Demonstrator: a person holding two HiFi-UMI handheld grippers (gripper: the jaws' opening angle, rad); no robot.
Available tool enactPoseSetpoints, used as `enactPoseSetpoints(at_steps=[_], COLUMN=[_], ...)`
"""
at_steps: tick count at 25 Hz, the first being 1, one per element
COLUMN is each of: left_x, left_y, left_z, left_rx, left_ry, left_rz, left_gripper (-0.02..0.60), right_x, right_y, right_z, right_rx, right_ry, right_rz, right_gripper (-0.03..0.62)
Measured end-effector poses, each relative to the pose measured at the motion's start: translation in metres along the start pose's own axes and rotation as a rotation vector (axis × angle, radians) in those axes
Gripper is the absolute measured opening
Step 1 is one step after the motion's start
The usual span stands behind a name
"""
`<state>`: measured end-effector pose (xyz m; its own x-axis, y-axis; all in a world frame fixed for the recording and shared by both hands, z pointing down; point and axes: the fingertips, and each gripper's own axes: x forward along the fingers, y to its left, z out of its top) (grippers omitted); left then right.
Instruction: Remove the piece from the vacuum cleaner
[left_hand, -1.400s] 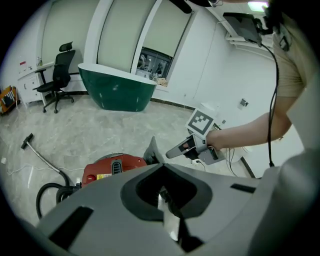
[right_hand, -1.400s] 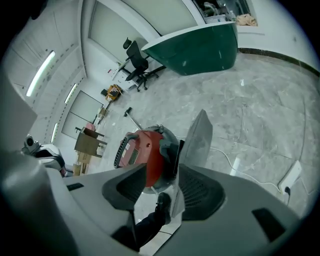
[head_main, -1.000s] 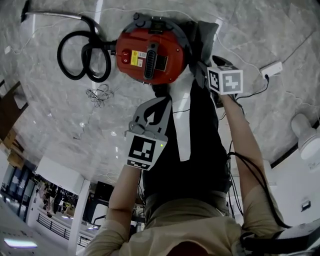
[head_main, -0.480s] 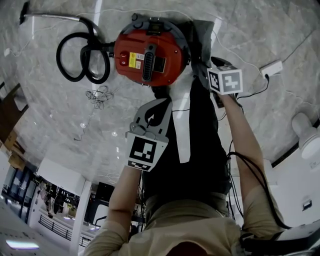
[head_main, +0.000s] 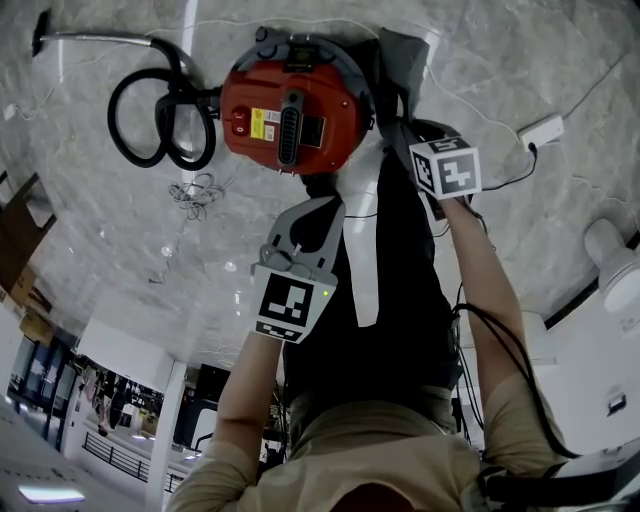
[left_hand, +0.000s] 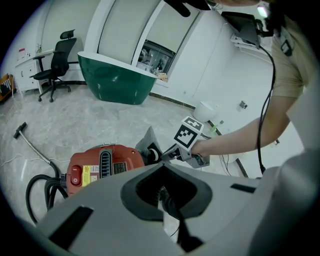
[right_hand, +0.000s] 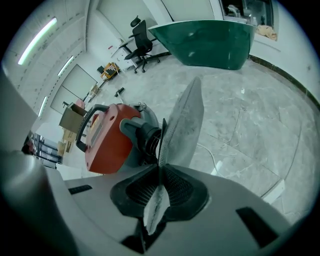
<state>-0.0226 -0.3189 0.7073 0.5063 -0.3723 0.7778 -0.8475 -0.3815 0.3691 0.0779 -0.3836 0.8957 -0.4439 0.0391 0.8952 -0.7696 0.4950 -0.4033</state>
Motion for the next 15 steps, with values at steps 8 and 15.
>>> enactPoseSetpoints(at_steps=[8, 15], left_x=[-0.0004, -0.0010], left_y=[0.0046, 0.0078], left_z=[0.0046, -0.0010], left_rx=[-0.007, -0.011], left_ry=[-0.005, 0.002], left_rz=[0.004, 0.007], left_gripper=[0.003, 0.003], right_x=[0.0009, 0.0019], right_y=[-0.0074, -0.0089], right_z=[-0.0067, -0.0081], right_rx=[-0.047, -0.122], right_ry=[-0.018, -0.033], right_rz=[-0.047, -0.081], right_gripper=[0.040, 0.038])
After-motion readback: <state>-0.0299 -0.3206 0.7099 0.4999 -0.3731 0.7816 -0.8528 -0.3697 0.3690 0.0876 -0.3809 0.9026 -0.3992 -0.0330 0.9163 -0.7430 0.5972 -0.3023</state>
